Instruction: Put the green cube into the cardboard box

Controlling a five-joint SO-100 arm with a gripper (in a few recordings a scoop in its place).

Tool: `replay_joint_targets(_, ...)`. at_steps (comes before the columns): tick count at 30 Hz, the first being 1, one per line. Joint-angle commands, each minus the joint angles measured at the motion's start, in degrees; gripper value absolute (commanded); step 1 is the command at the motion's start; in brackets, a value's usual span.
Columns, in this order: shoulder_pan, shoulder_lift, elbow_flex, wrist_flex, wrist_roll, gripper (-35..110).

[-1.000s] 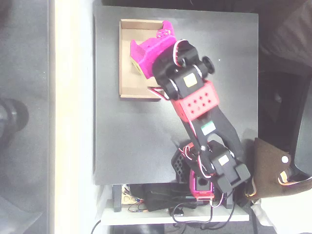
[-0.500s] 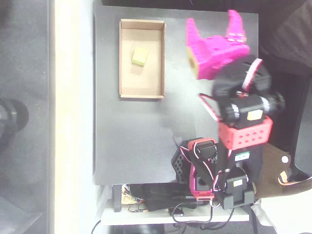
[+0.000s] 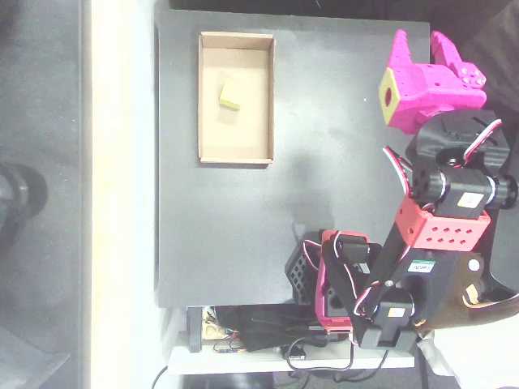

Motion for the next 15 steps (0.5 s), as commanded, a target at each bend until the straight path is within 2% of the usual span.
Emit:
replay_joint_targets(1,1.4,6.2,6.6,0.1,0.9,8)
replay_joint_targets(15,0.5,35.5,53.0,-0.4,0.2,8)
